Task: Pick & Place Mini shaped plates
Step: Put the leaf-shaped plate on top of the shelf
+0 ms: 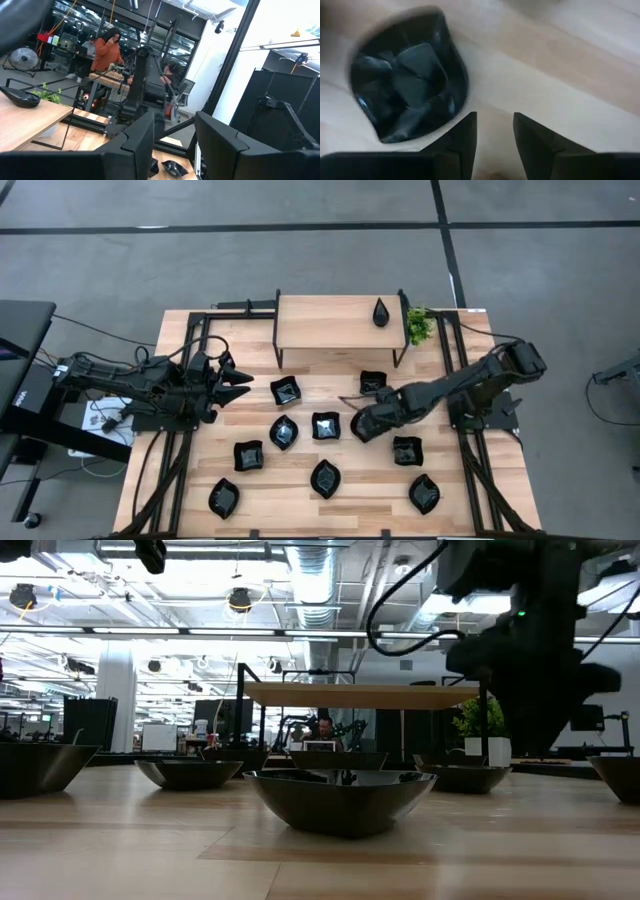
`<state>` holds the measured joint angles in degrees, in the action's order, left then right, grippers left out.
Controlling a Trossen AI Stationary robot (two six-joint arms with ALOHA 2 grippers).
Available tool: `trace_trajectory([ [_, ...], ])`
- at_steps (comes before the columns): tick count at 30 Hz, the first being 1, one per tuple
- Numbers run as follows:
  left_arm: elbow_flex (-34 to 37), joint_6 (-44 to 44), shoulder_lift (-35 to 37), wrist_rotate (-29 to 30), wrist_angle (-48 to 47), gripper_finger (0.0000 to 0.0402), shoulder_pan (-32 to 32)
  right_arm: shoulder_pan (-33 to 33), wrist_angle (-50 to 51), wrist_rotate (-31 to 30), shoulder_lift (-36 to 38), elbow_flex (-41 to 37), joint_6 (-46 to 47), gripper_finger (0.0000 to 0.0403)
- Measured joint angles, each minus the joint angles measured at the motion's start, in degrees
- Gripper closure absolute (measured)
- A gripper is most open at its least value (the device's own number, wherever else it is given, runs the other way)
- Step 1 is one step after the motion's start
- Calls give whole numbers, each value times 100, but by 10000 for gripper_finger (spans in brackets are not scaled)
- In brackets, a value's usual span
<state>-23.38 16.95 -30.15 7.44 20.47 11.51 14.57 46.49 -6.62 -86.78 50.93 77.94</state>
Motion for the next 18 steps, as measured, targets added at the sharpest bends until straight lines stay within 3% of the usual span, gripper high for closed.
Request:
trace_trajectory([
  [7,0,130,0,0,20,257,-4,-171,-1121,116,780,-840,-611,280],
  [12,0,133,0,0,20,257,-4,-332,-2287,192,1189,-1505,-533,280],
  [18,0,134,0,0,20,257,-4,-510,-2400,248,1173,-1644,-614,282],
])
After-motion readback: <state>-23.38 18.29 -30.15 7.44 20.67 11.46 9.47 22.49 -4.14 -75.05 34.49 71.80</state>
